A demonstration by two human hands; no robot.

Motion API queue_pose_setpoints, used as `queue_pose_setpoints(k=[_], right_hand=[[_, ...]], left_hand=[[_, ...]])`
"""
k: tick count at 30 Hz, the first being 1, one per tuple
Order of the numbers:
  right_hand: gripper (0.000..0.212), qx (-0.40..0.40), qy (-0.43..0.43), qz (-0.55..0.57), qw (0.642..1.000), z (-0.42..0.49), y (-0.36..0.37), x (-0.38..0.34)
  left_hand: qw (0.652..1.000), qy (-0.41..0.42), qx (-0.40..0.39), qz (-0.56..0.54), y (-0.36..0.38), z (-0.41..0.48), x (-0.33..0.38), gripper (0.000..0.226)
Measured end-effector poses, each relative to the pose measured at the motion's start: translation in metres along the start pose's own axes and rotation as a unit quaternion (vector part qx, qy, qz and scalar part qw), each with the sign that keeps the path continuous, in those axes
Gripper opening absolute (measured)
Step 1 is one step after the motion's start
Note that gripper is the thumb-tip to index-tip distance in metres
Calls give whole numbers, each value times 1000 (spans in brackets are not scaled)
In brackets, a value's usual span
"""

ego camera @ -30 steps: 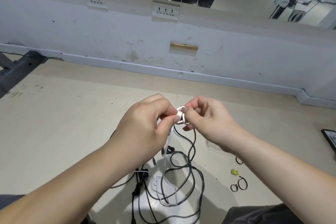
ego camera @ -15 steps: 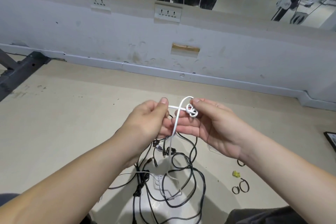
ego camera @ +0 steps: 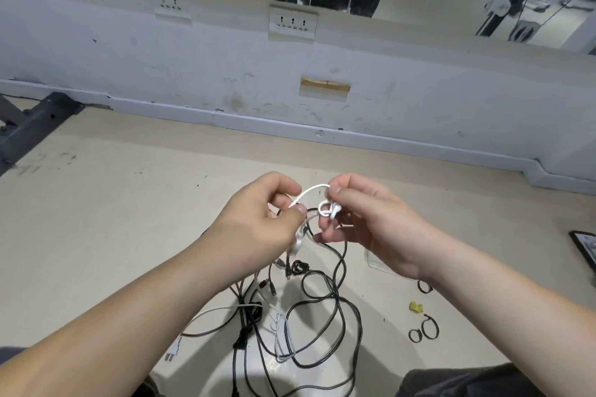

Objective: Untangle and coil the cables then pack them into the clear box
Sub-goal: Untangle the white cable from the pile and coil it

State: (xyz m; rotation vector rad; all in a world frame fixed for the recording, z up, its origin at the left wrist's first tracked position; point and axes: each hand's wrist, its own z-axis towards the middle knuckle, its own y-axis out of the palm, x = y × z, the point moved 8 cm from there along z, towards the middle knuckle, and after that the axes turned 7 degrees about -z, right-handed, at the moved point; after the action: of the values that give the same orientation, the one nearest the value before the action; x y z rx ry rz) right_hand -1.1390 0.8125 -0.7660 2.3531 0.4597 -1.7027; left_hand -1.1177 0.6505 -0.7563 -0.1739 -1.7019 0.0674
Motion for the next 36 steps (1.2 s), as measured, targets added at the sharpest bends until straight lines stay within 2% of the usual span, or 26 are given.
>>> queue_pose_setpoints(k=[2, 4, 7, 9, 10, 11, 14, 16, 19, 20, 23, 25, 29, 33, 36], right_hand=[[11, -24, 7, -8, 1000, -1, 7, 3], [23, -67, 39, 10, 997, -3, 17, 9], [46, -101, 92, 34, 990, -5, 23, 15], [54, -120, 125, 82, 981, -7, 26, 19], [53, -132, 136, 114, 975, -8, 28, 20], [49, -142, 131, 125, 973, -8, 29, 19], [38, -160, 67, 31, 984, -8, 27, 12], [36, -135, 30, -34, 990, -6, 22, 8], [12, -68, -16, -91, 993, -4, 8, 2], [11, -57, -24, -97, 993, -5, 6, 0], [18, -47, -52, -93, 993, -5, 2, -3], [21, -30, -66, -120, 990, -6, 0, -5], [25, -7, -58, -105, 993, -4, -6, -3], [17, -63, -47, -61, 995, -5, -4, -2], [21, -44, -38, -63, 996, -2, -6, 1]], left_hand=[[1000, 0, -13, -15, 2, -1, 0, 39], [998, 22, -63, -23, 10, -4, 4, 49], [991, 76, -109, -1, 16, -8, 11, 40], [991, 109, -64, 49, 6, -4, 13, 17], [990, 112, -39, 72, 1, -3, 13, 8], [991, 102, -22, 83, -1, -1, 10, 12], [998, 49, 12, 26, -3, 1, 2, 21], [999, 4, 44, -11, -10, 3, -5, 25], [996, -24, 65, -49, -19, 6, -9, 16], [995, -21, 60, -71, -20, 5, -6, 7], [995, 11, -32, -95, -9, 1, 4, 32], [993, 17, -71, -96, -1, -2, 6, 35], [997, 11, -6, -71, -6, 1, 2, 11], [991, 29, 30, -126, -11, 2, 1, 7], [988, 44, 14, -149, -6, 1, 1, 9]])
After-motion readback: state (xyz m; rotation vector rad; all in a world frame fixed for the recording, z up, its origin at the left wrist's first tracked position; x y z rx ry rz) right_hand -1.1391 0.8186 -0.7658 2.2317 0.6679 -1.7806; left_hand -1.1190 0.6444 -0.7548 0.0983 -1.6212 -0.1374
